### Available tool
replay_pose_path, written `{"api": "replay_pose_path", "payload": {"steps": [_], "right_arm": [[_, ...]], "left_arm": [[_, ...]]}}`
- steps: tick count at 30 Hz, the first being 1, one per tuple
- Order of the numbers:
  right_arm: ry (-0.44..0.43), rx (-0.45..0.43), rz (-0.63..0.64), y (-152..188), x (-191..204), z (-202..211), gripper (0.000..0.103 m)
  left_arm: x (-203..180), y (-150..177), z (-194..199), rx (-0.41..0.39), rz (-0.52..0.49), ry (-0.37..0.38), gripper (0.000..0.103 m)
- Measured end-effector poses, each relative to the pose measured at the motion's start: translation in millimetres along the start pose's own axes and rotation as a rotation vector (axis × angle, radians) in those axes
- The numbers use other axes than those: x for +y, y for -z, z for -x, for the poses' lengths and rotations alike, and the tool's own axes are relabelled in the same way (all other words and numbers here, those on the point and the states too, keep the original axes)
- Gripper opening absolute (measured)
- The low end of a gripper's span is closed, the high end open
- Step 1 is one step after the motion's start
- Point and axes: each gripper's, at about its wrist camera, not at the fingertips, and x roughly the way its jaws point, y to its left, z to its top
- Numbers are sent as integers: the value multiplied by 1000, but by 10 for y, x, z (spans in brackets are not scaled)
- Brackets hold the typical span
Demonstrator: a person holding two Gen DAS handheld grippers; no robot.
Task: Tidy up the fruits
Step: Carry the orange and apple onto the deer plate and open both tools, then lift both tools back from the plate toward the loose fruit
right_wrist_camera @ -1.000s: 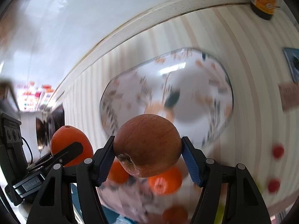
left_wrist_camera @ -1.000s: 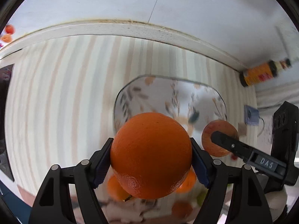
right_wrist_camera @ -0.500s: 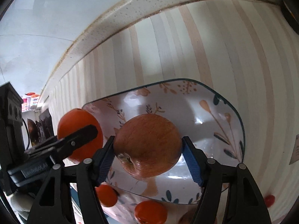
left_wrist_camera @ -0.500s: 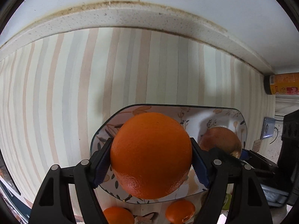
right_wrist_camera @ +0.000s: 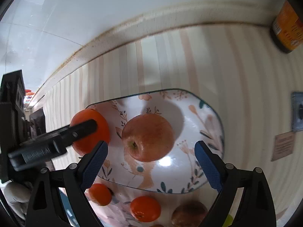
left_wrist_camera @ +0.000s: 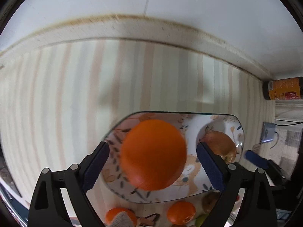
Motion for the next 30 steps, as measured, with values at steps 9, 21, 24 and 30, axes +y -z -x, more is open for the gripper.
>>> {"api": "replay_pose_path", "payload": {"steps": [9, 21, 24, 30], "right_arm": [[210, -140, 92, 492, 119, 526, 95], [256, -221, 154, 1326, 284, 965, 95], [254, -252, 163, 1516, 342, 1114, 95], [247, -301, 171, 1819, 421, 1386, 95]], "left_arm": [[71, 608, 544, -157, -27, -140, 94], [44, 1609, 1083, -282, -59, -154, 94], [19, 1772, 1197, -302, -71, -155, 94], [-49, 2009, 1425, -347, -89, -152, 94]]}}
